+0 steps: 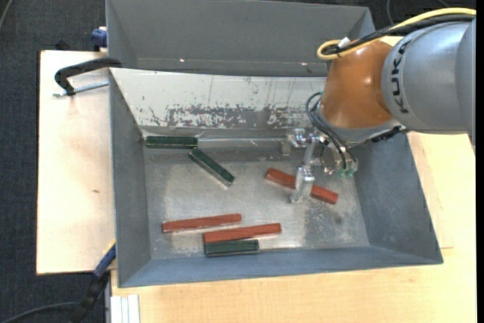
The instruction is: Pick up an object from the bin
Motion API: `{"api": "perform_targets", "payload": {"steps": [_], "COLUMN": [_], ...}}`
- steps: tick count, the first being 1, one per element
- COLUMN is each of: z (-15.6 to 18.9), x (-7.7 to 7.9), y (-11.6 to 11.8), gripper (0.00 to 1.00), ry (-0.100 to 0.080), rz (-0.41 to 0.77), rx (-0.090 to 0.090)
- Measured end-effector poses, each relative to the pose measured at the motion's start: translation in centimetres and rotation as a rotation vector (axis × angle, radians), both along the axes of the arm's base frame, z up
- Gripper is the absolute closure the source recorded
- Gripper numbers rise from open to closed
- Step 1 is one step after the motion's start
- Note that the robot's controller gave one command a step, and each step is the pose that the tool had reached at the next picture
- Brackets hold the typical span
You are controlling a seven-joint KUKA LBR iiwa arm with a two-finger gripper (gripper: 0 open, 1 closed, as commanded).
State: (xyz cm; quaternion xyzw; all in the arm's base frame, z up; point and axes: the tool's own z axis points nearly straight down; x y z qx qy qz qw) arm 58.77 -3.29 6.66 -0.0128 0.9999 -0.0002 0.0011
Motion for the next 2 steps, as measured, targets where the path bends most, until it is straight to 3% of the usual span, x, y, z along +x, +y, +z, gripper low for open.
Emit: {"api": "perform_targets", "payload": {"steps": [1,2], "z": [0.4,13.7], "x": [0.1,-4.4], "y": [0.2,-1.0], "gripper": [1.00,1.00], "ry": [-0.003,-0.011], "rz": [0.001,-0.012], "rx": [0.001,0.000]}}
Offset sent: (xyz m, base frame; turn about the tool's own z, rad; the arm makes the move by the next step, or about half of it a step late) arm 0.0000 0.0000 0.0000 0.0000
